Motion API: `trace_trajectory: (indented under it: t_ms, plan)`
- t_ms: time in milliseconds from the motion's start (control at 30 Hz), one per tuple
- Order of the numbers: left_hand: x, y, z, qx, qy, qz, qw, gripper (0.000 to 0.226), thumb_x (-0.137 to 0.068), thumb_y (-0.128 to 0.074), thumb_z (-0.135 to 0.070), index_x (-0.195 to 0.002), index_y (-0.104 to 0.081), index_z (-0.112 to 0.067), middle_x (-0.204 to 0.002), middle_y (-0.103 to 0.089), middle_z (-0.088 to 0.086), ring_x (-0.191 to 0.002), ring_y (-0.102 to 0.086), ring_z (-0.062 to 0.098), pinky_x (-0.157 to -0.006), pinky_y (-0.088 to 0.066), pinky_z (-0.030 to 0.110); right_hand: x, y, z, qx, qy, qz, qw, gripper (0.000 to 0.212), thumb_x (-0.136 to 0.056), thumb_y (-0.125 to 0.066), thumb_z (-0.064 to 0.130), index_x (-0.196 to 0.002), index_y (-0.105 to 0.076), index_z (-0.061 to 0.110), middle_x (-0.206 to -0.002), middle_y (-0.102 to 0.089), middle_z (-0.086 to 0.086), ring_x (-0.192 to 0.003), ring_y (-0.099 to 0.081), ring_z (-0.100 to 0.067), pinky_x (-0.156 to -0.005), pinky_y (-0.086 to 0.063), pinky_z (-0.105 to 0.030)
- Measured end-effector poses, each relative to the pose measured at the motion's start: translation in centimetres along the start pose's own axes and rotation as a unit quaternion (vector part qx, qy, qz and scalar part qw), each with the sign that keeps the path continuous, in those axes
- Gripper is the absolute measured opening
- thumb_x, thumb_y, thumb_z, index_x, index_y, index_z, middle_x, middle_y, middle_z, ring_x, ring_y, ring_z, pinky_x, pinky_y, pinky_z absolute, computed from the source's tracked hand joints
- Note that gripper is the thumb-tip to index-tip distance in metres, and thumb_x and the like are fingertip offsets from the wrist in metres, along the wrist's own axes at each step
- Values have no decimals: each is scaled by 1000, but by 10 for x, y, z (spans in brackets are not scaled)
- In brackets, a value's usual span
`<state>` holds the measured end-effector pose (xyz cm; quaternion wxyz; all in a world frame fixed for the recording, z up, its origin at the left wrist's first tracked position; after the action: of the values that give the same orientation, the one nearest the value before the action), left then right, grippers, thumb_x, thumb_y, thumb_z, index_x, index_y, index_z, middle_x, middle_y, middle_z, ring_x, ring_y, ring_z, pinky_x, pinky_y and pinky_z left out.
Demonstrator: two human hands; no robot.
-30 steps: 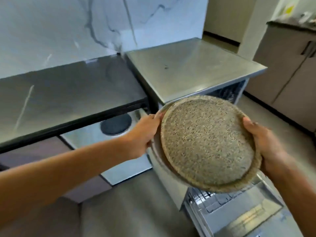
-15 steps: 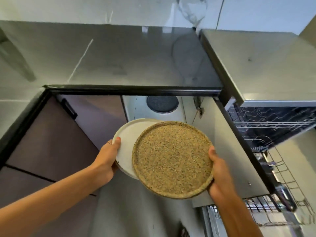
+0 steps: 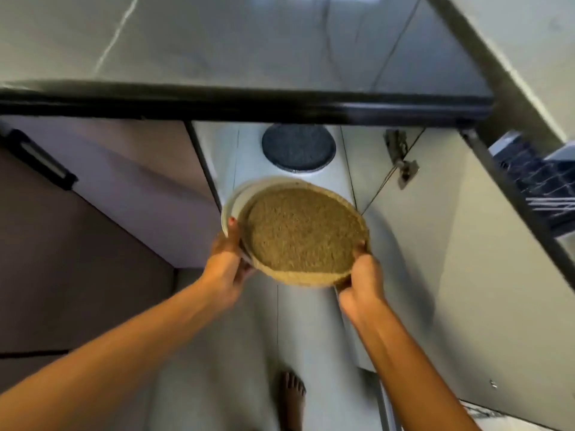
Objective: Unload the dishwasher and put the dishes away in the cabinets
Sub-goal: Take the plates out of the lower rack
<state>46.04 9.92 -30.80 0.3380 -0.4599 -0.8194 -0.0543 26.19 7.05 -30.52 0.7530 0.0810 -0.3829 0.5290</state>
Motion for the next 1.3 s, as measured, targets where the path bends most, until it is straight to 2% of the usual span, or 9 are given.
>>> trace_trajectory:
  t_ms: [167, 333, 433, 600, 700, 833, 1033, 1133, 1300]
  plan:
    - [-61, -27, 9, -10, -14, 38, 999, 47, -96, -37, -51, -136, -43, -27, -124, -61, -4, -104, -62, 14, -81, -55, 37, -74, -20, 1, 52, 8, 21, 998, 32, -96, -34, 8, -123, -51, 12, -118, -59, -10, -93, -60, -25, -52, -55, -29]
    - [-100, -48, 8, 34, -16, 25, 999, 44, -95, -49, -38, -135, -42, -23, -124, -58, 0, -106, -61, 21, -85, -54, 40, -128, -36, 9, 80, -47, 62, 994, 35, -99, -38, 8, -132, -45, 16, -135, -49, -12, -118, -52, -35, -79, -53, -45]
    - [-126, -58, 1, 41, -20, 18, 999, 47, -91, -60, -23, -135, -43, -19, -130, -58, 5, -110, -62, 24, -84, -54, 38, -148, -48, 13, 117, -61, 73, 989, 32, -96, -52, 17, -127, -48, 12, -131, -53, -13, -107, -57, -32, -70, -56, -36]
    - [-162, -79, -10, 20, -72, -11, 997, 44, -94, -56, -17, -136, -43, -15, -131, -56, 8, -111, -59, 25, -84, -52, 36, -180, -69, 23, 221, -8, 64, 973, 26, -93, -57, 27, -115, -51, 14, -104, -57, -6, -91, -59, -20, -83, -50, -31]
    - [-184, -89, -15, 34, -87, -7, 996, 42, -97, -51, -22, -138, -43, -16, -132, -56, 11, -114, -59, 30, -92, -51, 45, -198, -85, 25, 210, -18, 64, 975, 22, -92, -58, 31, -105, -52, 14, -81, -53, -6, -68, -53, -15, -68, -49, -22]
    - [-207, -98, -22, 31, -48, -23, 998, 45, -98, -49, -27, -140, -37, -20, -142, -45, 9, -125, -48, 33, -100, -44, 53, -227, -105, 29, 191, 7, 40, 981, 54, -88, -64, 32, -132, -40, 14, -89, -51, -9, -64, -50, -13, -41, -46, -13]
    - [-232, -111, -36, -155, -19, -66, 986, 39, -101, -41, -25, -138, -37, -14, -126, -49, 6, -99, -53, 18, -88, -44, 31, -258, -123, 46, 136, 19, 38, 990, 37, -93, -56, 35, -124, -41, 18, -111, -50, -13, -71, -49, -15, -40, -47, -12]
    - [-242, -114, -42, -292, -10, -71, 954, 48, -99, -45, -31, -142, -35, -11, -140, -44, 10, -118, -48, 23, -93, -40, 30, -270, -123, 55, 160, 46, 56, 984, 55, -87, -65, 32, -132, -37, 16, -126, -49, -13, -88, -55, -21, -43, -50, -17]
    - [-251, -124, -45, -413, 10, 5, 911, 53, -102, -39, -29, -148, -25, -7, -156, -22, 11, -142, -25, 26, -111, -24, 33, -294, -127, 62, 212, 70, 106, 969, 51, -89, -63, 10, -136, -45, 15, -138, -49, -10, -120, -53, -29, -72, -55, -24]
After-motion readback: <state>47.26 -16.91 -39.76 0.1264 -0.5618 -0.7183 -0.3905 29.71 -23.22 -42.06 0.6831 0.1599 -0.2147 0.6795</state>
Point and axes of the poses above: each hand's wrist, its own x-axis away from the middle knuckle, its own y-axis out of the back of the hand, z = x × y, the point moved 4 cm from there along -x, towards the middle knuckle
